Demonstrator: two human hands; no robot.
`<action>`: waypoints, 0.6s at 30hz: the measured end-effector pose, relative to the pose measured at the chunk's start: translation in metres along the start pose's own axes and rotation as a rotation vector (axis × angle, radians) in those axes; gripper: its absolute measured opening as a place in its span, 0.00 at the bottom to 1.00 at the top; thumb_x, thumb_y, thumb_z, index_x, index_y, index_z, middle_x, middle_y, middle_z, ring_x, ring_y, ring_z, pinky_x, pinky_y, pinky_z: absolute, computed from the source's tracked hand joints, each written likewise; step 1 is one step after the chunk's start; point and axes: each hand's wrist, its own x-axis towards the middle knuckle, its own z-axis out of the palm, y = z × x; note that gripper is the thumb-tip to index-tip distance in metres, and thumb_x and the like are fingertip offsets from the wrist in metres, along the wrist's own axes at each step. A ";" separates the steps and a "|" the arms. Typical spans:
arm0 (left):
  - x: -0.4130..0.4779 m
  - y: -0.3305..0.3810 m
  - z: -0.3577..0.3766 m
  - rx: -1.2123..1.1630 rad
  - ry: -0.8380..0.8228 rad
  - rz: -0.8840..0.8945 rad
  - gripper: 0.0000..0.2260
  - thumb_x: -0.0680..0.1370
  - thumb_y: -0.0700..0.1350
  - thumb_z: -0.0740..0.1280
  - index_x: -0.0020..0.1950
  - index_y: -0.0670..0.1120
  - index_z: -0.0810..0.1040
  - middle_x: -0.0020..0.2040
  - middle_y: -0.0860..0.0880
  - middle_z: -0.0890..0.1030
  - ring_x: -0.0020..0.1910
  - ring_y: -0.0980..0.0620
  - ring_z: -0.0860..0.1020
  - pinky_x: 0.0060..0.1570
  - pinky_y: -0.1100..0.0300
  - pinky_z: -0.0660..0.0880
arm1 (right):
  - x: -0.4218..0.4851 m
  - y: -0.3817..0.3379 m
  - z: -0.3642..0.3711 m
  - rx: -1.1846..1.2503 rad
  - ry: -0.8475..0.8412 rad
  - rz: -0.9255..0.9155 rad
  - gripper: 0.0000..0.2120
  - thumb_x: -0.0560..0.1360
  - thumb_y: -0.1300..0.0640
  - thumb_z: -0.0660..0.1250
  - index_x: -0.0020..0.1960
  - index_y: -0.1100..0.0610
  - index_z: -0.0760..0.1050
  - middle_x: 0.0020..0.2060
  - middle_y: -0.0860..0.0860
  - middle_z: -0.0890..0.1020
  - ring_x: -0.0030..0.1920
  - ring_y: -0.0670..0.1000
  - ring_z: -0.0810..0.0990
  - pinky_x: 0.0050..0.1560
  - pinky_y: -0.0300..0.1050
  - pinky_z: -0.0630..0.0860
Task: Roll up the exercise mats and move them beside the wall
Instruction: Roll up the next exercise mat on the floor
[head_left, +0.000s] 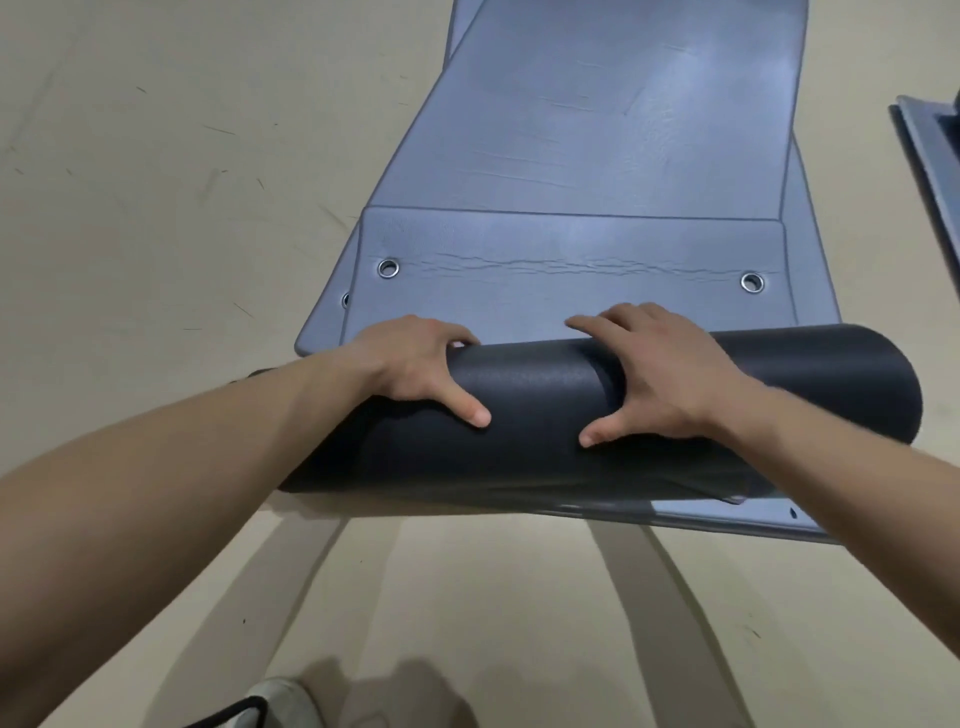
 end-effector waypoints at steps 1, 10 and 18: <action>-0.001 -0.002 -0.002 -0.013 0.115 -0.013 0.43 0.61 0.71 0.79 0.72 0.60 0.72 0.66 0.57 0.78 0.64 0.50 0.77 0.62 0.51 0.74 | -0.016 0.000 0.015 -0.006 0.204 -0.026 0.46 0.64 0.27 0.72 0.75 0.50 0.70 0.66 0.55 0.76 0.64 0.64 0.76 0.63 0.59 0.73; -0.018 0.001 0.067 0.529 0.317 0.129 0.63 0.65 0.78 0.69 0.83 0.45 0.40 0.84 0.36 0.46 0.82 0.33 0.48 0.80 0.37 0.53 | -0.021 0.005 0.064 -0.257 0.152 0.037 0.70 0.53 0.29 0.81 0.83 0.52 0.52 0.80 0.63 0.58 0.80 0.67 0.56 0.75 0.70 0.53; -0.011 0.008 0.054 0.541 0.372 0.118 0.61 0.62 0.73 0.74 0.82 0.48 0.46 0.81 0.40 0.58 0.77 0.36 0.62 0.74 0.36 0.63 | 0.018 0.013 0.009 -0.261 -0.034 -0.016 0.61 0.54 0.26 0.73 0.79 0.47 0.55 0.71 0.53 0.72 0.66 0.60 0.74 0.69 0.58 0.70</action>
